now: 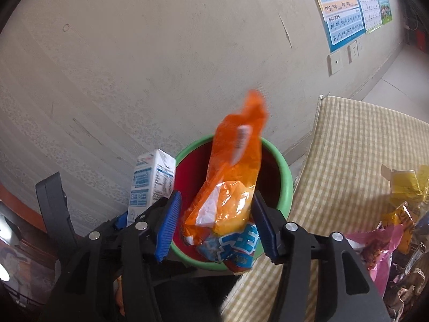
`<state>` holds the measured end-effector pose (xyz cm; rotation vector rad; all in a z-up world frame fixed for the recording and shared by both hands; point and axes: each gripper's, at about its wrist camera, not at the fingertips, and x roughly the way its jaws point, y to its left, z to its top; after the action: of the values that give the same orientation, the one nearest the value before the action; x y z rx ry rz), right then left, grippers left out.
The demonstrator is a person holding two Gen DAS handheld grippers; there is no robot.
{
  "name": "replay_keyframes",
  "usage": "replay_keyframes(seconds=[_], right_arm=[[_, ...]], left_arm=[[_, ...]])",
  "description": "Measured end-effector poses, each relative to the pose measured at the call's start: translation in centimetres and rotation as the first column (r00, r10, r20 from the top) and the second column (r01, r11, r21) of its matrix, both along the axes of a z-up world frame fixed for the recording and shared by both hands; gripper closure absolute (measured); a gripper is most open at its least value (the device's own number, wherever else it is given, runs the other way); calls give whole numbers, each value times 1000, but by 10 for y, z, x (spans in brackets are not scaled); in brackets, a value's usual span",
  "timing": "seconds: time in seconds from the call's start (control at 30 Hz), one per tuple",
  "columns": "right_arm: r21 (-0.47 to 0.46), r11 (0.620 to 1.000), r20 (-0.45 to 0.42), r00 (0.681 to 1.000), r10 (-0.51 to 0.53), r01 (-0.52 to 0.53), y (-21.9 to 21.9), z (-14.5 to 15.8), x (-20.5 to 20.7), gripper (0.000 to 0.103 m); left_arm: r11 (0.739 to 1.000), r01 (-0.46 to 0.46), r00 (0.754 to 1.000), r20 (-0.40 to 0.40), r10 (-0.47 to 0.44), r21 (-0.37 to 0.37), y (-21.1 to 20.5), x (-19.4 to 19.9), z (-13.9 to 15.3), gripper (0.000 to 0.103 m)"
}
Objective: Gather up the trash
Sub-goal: 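Drop the milk carton and orange bag into the red bucket with both tools, then grasp the pink snack wrapper with the left tool while the right tool grasps crumpled paper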
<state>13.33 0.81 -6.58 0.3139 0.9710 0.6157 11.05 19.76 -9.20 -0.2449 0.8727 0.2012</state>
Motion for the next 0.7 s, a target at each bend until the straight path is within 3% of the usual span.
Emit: replay_keyframes(seconds=[0.17, 0.47, 0.7], right_arm=[[-12, 1000, 12, 1000, -28, 28, -6, 1, -3, 38], [-9, 992, 101, 987, -127, 129, -73, 29, -24, 33], [-79, 965, 172, 957, -234, 250, -139, 40, -60, 32]], left_arm=[[1000, -11, 1000, 20, 11, -12, 2, -5, 1, 25], [999, 33, 998, 45, -33, 4, -19, -17, 12, 23], [984, 168, 985, 40, -165, -61, -73, -34, 11, 23]])
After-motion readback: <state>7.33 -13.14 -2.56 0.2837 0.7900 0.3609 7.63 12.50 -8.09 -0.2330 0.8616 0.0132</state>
